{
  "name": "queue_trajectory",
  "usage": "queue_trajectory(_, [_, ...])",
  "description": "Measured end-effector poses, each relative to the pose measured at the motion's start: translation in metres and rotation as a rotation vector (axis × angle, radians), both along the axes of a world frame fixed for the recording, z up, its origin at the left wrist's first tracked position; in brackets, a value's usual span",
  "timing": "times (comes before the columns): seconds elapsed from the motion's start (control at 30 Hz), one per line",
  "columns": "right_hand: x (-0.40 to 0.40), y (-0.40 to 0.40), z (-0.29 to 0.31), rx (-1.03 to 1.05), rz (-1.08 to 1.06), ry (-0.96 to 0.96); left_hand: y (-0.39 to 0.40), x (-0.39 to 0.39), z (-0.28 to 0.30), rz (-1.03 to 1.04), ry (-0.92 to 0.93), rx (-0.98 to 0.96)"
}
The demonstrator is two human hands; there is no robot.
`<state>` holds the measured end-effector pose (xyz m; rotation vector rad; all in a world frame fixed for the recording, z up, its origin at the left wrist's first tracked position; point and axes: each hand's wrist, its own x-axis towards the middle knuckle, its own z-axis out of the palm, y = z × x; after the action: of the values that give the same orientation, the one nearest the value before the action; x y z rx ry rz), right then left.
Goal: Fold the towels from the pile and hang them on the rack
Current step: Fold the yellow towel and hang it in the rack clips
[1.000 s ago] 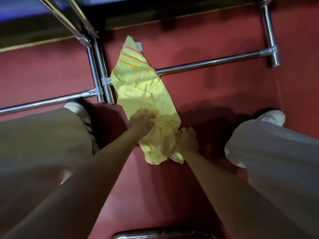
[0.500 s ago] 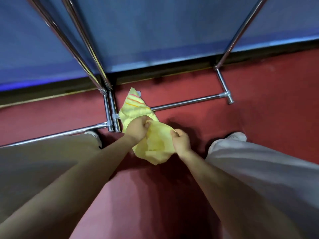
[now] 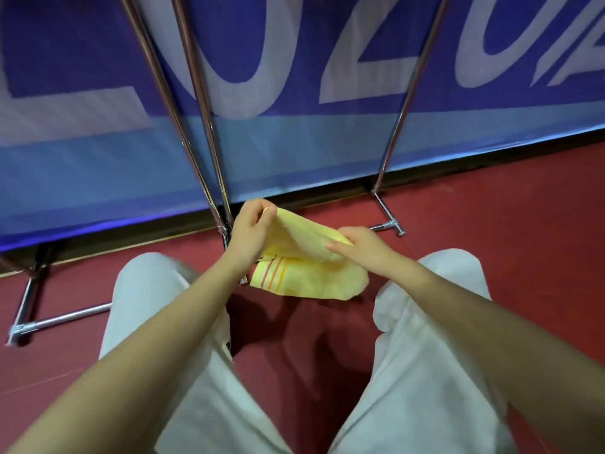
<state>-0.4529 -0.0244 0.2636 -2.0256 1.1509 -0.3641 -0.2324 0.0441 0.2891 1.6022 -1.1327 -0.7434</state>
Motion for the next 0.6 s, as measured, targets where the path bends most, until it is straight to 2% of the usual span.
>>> queue_trajectory(0.1, [-0.011, 0.016, -0.001, 0.012, 0.04, 0.089, 0.015, 0.005, 0.001, 0.126, 0.138, -0.021])
queue_trajectory(0.2, [-0.019, 0.023, 0.005, 0.071, -0.041, 0.057, 0.025, 0.021, 0.01, 0.252, 0.381, -0.008])
queue_trajectory(0.27, [-0.023, 0.025, 0.008, 0.171, -0.144, -0.081, 0.03, 0.031, 0.013, 0.338, 0.496, 0.006])
queue_trajectory(0.37, [-0.025, 0.027, 0.011, 0.35, -0.336, -0.43, 0.037, 0.036, 0.015, 0.421, 0.631, 0.001])
queue_trajectory(0.43, [-0.024, 0.03, 0.014, 0.47, -0.414, -0.633, 0.04, 0.036, 0.012, 0.461, 0.634, 0.019])
queue_trajectory(0.47, [-0.022, 0.033, 0.016, 0.504, -0.445, -0.674, 0.041, 0.035, 0.011, 0.457, 0.592, 0.04])
queue_trajectory(0.53, [-0.015, 0.04, 0.016, 0.47, -0.532, -0.63, 0.043, 0.029, 0.008, 0.398, 0.459, 0.098])
queue_trajectory(0.6, [-0.008, 0.048, 0.018, 0.34, -0.624, -0.515, 0.044, 0.015, 0.005, 0.306, 0.35, 0.182])
